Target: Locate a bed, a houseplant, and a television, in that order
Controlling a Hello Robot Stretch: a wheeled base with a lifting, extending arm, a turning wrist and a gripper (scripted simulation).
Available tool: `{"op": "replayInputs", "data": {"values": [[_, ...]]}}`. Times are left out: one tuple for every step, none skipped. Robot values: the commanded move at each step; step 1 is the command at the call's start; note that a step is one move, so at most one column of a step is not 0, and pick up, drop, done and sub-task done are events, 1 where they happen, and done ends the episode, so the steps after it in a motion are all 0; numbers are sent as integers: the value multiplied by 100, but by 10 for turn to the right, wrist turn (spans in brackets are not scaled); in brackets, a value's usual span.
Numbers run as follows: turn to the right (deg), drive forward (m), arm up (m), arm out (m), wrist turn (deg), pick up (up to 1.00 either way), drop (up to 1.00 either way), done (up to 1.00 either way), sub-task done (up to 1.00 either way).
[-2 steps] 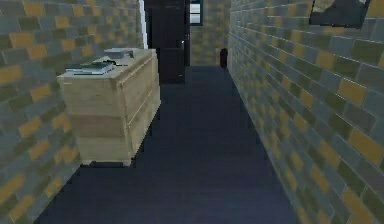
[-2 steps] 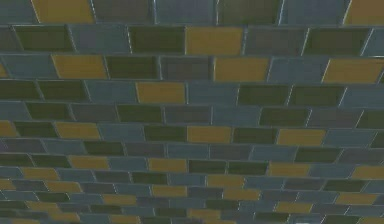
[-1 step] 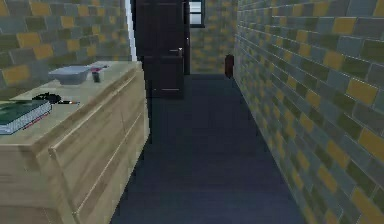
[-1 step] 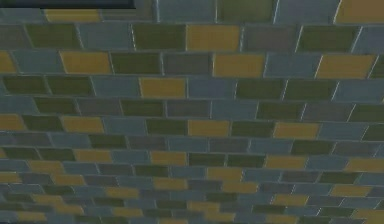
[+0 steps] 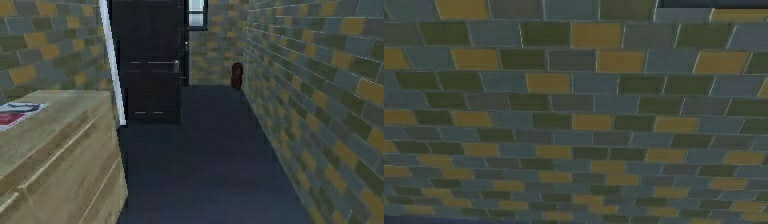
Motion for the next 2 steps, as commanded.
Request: {"op": "replayInputs", "data": {"values": [[30, 0, 0, 0, 0, 0, 0, 0, 0], [0, 100, 0, 0, 0, 0, 0, 0, 0]]}}
